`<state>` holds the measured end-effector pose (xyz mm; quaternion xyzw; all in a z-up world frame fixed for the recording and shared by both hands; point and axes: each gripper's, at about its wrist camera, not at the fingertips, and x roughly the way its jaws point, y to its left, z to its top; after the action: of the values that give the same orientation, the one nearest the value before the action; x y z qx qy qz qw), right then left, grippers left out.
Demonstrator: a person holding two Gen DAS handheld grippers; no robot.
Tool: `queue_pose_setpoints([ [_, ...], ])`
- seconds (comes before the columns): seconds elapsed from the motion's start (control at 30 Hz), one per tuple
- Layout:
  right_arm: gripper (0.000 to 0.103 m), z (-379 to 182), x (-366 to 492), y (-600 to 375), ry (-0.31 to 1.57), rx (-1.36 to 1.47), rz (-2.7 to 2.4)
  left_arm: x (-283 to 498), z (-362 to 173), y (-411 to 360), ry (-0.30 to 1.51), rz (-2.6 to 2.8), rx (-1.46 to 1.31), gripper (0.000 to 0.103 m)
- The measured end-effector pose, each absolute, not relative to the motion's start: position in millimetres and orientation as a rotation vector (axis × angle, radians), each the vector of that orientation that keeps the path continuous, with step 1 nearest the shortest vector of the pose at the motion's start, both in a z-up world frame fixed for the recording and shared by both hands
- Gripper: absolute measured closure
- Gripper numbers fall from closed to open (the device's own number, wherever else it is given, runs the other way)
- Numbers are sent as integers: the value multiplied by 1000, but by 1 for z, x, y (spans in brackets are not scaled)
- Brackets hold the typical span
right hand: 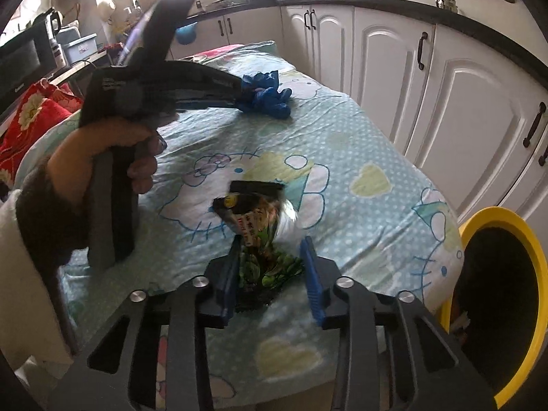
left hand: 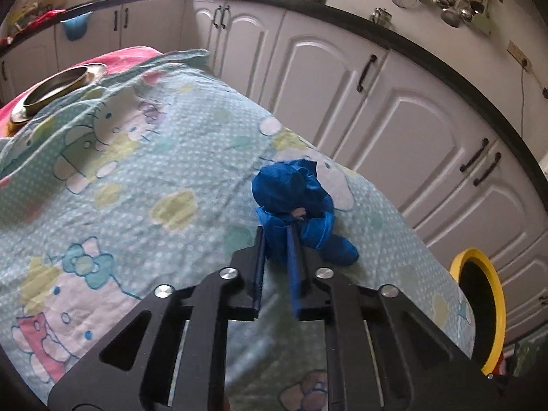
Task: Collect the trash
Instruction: 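Grasp the blue bow with the left tool while the right tool grasps the green snack bag, then carry the blue bow and green snack bag with both tools over the yellow bin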
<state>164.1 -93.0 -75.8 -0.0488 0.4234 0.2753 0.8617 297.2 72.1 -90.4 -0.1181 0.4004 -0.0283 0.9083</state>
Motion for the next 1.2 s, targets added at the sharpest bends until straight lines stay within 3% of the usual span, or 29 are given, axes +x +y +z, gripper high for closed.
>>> queue_pose_setpoints([
  [0.2, 80, -64, 156, -103, 862, -65, 587, 287, -87, 57, 829, -91, -201, 103],
  [1.2, 80, -12, 144, -261, 692, 116, 329, 223, -22, -53, 703, -312, -101, 103],
])
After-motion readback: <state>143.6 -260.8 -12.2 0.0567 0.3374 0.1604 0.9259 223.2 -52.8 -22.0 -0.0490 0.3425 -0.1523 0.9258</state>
